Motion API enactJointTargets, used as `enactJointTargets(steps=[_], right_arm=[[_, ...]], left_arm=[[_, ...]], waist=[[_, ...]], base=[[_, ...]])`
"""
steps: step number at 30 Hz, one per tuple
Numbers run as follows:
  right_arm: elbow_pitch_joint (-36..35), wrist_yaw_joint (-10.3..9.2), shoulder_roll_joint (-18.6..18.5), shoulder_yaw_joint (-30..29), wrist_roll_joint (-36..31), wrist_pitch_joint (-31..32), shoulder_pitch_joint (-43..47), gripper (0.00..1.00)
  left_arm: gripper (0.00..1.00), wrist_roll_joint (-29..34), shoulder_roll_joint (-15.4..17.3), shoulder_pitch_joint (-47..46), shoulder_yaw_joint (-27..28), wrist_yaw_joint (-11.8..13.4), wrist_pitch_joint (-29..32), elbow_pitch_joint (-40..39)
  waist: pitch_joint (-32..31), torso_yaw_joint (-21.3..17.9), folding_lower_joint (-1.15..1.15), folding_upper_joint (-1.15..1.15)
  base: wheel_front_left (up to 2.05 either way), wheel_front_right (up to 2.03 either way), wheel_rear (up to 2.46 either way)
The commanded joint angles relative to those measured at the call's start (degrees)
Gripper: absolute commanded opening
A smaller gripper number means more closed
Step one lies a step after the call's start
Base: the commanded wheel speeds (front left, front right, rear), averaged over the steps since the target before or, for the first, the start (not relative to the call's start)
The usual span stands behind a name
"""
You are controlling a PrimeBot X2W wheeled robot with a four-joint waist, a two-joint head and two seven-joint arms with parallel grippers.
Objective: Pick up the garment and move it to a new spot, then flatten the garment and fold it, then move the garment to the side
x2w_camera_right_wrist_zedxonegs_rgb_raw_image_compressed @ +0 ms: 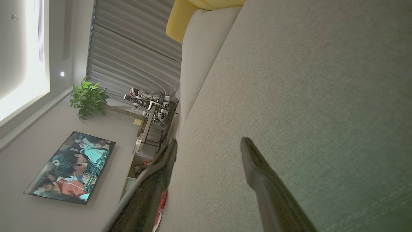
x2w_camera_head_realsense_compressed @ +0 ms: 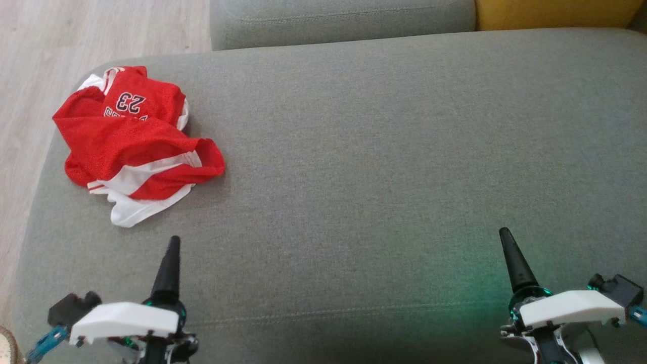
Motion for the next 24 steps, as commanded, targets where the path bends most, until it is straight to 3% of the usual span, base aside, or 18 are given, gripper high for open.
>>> enactJointTargets(steps=[1, 24], right_arm=[[-2.6, 0.00, -0.4, 0.8, -2.5, -0.9, -3.0, 1.00], [-5.4, 0.00, -0.5, 4.9, -19.2, -4.8, -3.7, 1.00]], left_arm=[[1.00, 2.9, 0.6, -2.9, -0.3, 0.4, -1.0, -2.7], [1.00, 19.9, 0.8, -3.6, -5.0, 3.0, -4.8, -6.6]], waist=[[0.0, 0.0, 0.00, 0.00], [0.3, -0.2, 0.00, 0.00]], base=[[0.00, 0.00, 0.00], [0.00, 0.00, 0.00]])
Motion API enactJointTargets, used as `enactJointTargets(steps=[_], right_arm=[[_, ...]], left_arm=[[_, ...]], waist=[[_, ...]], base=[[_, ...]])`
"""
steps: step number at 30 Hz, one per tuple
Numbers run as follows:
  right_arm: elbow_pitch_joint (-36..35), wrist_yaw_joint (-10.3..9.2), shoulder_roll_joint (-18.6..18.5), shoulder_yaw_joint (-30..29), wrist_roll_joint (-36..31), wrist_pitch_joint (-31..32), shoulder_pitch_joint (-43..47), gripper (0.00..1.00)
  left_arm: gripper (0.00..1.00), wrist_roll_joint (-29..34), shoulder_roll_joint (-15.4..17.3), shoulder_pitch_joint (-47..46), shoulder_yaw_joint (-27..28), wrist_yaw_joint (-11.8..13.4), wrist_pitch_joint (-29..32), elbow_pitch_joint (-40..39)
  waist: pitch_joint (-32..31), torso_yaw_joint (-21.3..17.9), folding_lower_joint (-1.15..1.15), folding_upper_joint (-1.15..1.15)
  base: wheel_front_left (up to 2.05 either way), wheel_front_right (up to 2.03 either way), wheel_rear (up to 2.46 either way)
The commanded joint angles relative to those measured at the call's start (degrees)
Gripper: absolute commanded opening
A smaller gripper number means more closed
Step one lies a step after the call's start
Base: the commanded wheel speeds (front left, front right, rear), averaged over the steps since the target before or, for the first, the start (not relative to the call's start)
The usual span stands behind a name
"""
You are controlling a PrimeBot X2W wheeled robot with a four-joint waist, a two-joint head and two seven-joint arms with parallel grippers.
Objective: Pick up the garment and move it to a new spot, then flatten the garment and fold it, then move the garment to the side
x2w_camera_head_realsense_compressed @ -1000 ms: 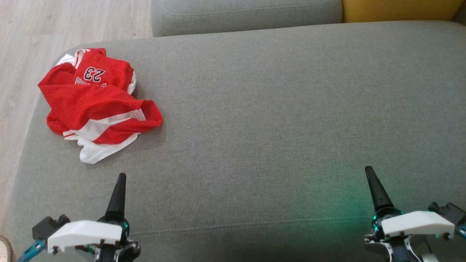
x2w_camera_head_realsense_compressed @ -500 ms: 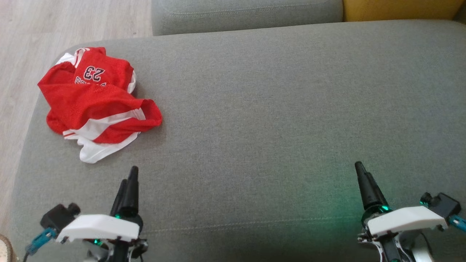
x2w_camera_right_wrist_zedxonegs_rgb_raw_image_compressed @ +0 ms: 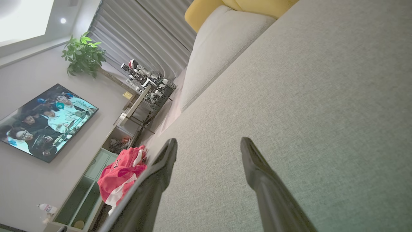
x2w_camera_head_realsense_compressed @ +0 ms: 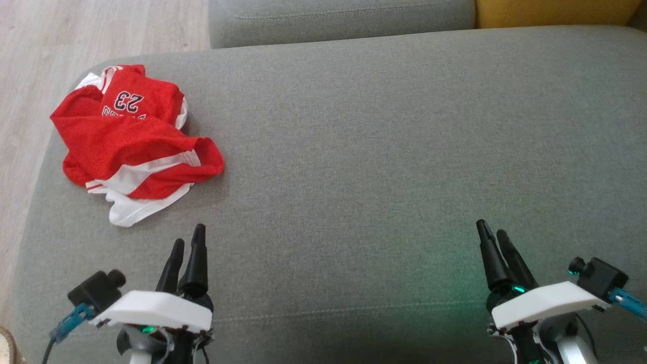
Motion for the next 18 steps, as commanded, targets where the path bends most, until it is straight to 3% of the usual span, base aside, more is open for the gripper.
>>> enactJointTargets(steps=[1, 18], right_arm=[[-2.6, 0.00, -0.5, 1.1, -2.5, -1.0, -3.3, 1.00], [-4.5, 0.00, -0.6, 3.3, -13.1, -3.8, -3.8, 1.00]], left_arm=[[1.00, 2.5, 0.7, -3.2, 0.1, 0.2, -1.0, -2.8], [1.00, 13.8, 0.8, -3.3, -2.4, 1.1, -3.7, -5.4]], waist=[[0.0, 0.0, 0.00, 0.00], [0.0, -0.3, 0.00, 0.00]], base=[[0.00, 0.00, 0.00], [0.00, 0.00, 0.00]])
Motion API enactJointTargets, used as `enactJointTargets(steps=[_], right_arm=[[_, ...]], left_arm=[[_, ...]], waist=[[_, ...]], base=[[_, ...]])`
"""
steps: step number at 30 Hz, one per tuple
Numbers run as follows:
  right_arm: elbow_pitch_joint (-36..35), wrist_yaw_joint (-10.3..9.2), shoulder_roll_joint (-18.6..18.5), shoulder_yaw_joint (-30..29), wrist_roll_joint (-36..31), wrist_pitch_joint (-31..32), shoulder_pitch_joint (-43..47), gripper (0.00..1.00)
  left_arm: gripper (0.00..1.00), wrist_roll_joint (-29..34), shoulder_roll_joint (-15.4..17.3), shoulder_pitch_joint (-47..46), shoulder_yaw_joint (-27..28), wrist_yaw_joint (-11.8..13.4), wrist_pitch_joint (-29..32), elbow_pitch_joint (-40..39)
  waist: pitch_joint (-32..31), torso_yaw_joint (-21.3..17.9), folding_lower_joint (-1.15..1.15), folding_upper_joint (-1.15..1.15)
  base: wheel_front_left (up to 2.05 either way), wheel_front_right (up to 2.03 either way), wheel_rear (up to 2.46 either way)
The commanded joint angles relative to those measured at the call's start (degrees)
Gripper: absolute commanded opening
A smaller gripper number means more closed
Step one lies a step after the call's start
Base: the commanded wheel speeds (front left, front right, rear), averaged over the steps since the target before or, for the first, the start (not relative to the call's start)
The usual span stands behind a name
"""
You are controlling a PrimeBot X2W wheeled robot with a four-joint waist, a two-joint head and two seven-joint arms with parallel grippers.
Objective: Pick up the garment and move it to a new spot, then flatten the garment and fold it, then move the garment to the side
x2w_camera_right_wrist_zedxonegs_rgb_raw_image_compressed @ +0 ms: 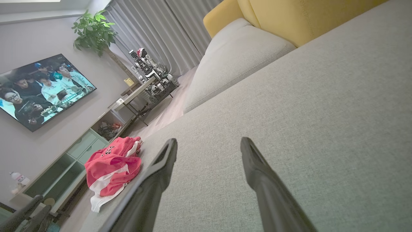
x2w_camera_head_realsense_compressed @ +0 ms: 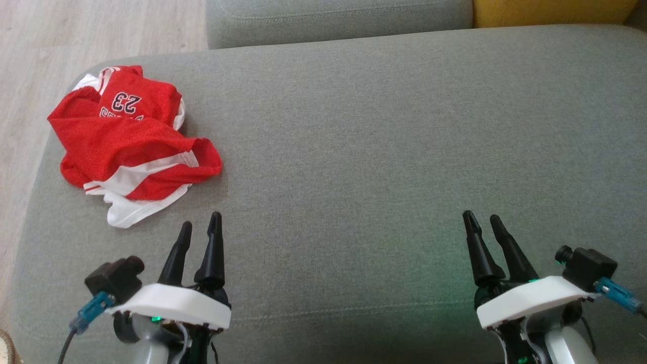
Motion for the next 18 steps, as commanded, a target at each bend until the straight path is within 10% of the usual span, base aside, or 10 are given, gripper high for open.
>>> enactJointTargets(steps=[1, 18], right_arm=[[-2.5, 0.00, -0.6, 1.3, -1.9, -0.9, -2.9, 1.00], [-4.8, 0.00, -0.7, 2.0, -12.9, -3.8, -3.3, 1.00]], left_arm=[[1.00, 2.0, 0.7, -2.6, 0.6, 0.1, -1.0, -2.7], [1.00, 14.6, 0.8, -3.0, -2.2, 1.4, -3.8, -6.3]], waist=[[0.0, 0.0, 0.00, 0.00], [0.4, -0.3, 0.00, 0.00]], base=[[0.00, 0.00, 0.00], [0.00, 0.00, 0.00]])
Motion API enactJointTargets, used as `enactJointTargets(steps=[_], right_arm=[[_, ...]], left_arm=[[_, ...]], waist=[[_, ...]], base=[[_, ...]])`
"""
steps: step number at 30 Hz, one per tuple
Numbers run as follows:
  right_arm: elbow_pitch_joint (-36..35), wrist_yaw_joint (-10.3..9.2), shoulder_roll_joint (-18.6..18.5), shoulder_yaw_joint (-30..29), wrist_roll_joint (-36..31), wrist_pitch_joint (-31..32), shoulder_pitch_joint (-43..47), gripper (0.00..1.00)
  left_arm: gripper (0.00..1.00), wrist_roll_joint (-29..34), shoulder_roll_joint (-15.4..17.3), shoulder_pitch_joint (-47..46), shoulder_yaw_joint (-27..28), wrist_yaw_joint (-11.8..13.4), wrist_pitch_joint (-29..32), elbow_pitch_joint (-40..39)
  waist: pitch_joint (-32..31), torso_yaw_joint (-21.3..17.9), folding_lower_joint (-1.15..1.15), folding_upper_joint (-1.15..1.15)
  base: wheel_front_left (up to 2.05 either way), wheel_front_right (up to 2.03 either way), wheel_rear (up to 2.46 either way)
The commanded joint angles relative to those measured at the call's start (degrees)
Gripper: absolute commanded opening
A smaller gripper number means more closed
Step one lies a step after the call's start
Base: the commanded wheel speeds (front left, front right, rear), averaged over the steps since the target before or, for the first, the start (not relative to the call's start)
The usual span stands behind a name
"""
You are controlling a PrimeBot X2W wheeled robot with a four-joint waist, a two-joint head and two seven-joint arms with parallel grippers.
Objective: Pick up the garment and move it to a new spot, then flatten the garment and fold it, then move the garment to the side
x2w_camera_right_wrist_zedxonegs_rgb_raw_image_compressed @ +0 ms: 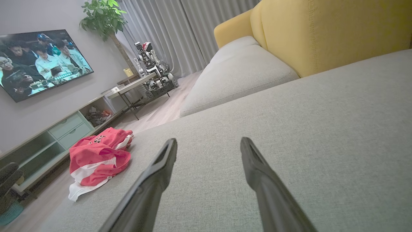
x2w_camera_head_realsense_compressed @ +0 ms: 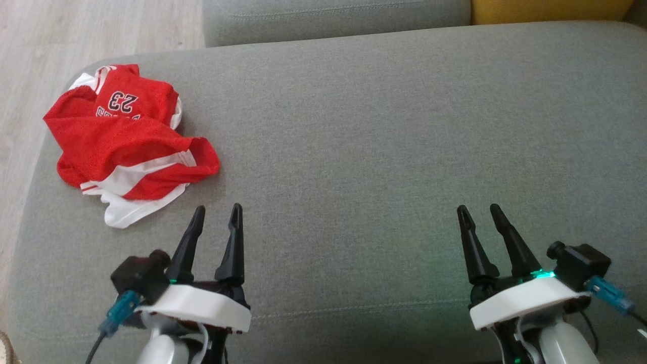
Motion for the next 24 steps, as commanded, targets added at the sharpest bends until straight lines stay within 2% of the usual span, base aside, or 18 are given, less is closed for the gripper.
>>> enactJointTargets(steps=[1, 24], right_arm=[[-2.6, 0.00, -0.6, 1.5, -1.8, -1.0, -3.3, 1.00], [-4.7, 0.00, -0.8, 2.2, -15.0, -4.7, -4.2, 1.00]], left_arm=[[1.00, 2.0, 0.7, -3.0, 1.1, 0.4, -0.9, -2.9], [1.00, 14.7, 0.8, -2.9, -0.5, 3.6, -4.6, -5.7]], waist=[[0.0, 0.0, 0.00, 0.00], [0.8, -0.1, 0.00, 0.00]], base=[[0.00, 0.00, 0.00], [0.00, 0.00, 0.00]])
